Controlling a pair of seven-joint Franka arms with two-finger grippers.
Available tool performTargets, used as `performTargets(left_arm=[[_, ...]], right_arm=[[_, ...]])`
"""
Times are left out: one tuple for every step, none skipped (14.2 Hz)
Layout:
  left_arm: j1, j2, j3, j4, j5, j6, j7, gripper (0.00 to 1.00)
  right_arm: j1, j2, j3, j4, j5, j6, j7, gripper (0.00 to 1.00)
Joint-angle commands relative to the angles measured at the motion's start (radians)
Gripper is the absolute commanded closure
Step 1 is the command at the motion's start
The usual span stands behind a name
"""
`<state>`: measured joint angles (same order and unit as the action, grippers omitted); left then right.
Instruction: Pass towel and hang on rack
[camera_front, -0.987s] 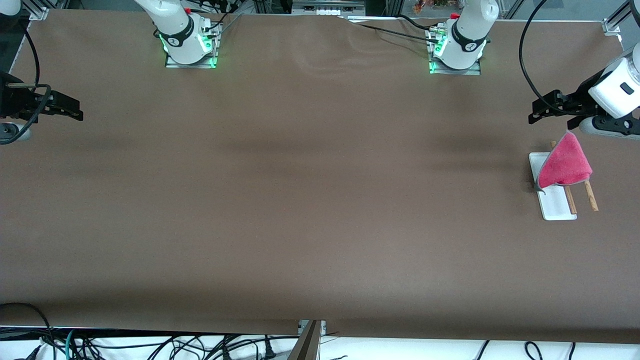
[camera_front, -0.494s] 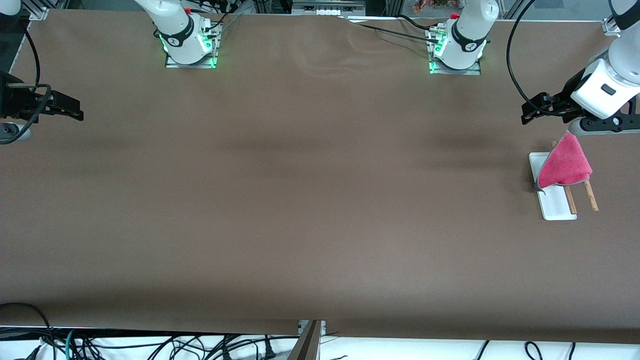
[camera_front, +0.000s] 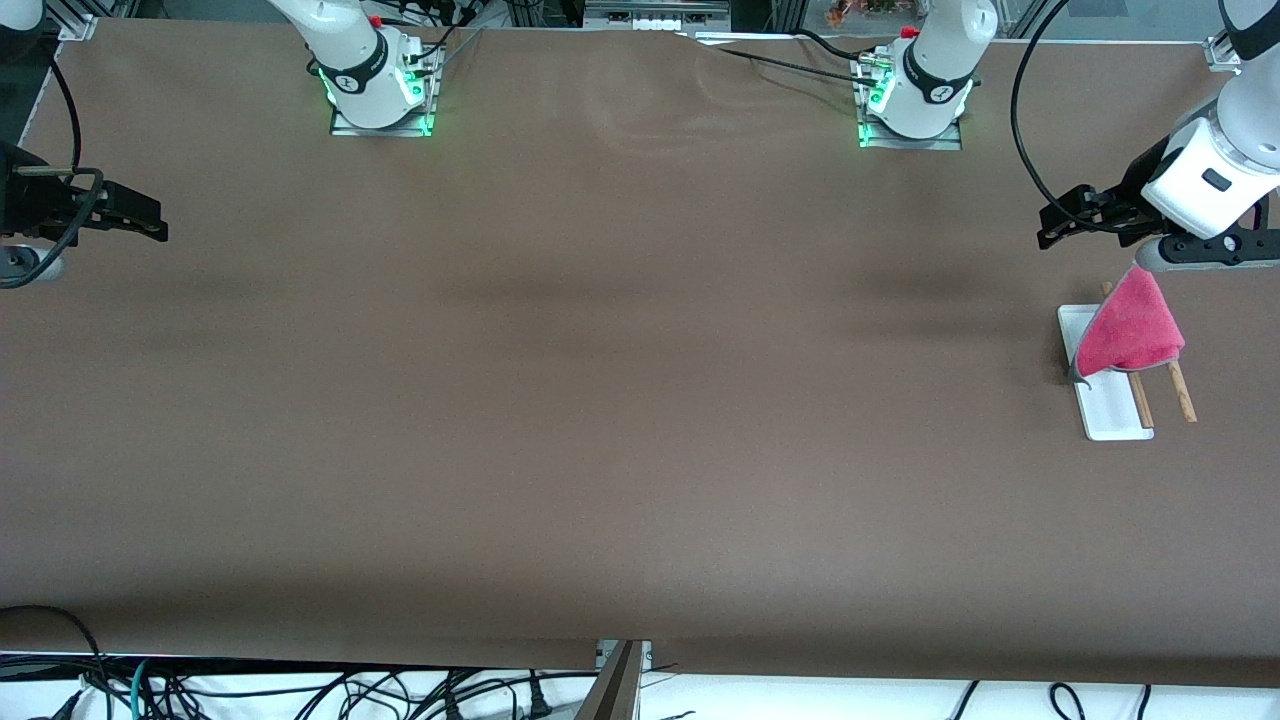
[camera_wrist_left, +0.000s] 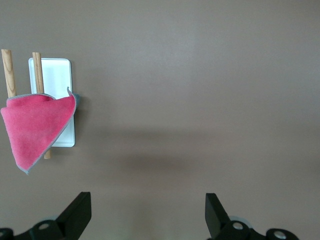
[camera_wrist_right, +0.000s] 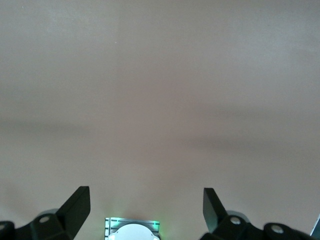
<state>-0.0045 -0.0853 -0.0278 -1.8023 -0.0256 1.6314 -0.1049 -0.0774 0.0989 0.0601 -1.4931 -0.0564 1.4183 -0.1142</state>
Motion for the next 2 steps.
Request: performTargets(left_arm=[[-0.005, -0.011, 0.003, 0.000, -0.019, 0.011, -0.012, 0.00], [-0.005, -0.014, 0.003, -0.005, -0.019, 0.011, -0.009, 0.00]], right_arm=[[-0.004, -0.010, 0.004, 0.005, 0.016, -0.010, 0.007, 0.00], [-0.002, -0.010, 0.006, 0.005, 0.016, -0.010, 0.007, 0.00]])
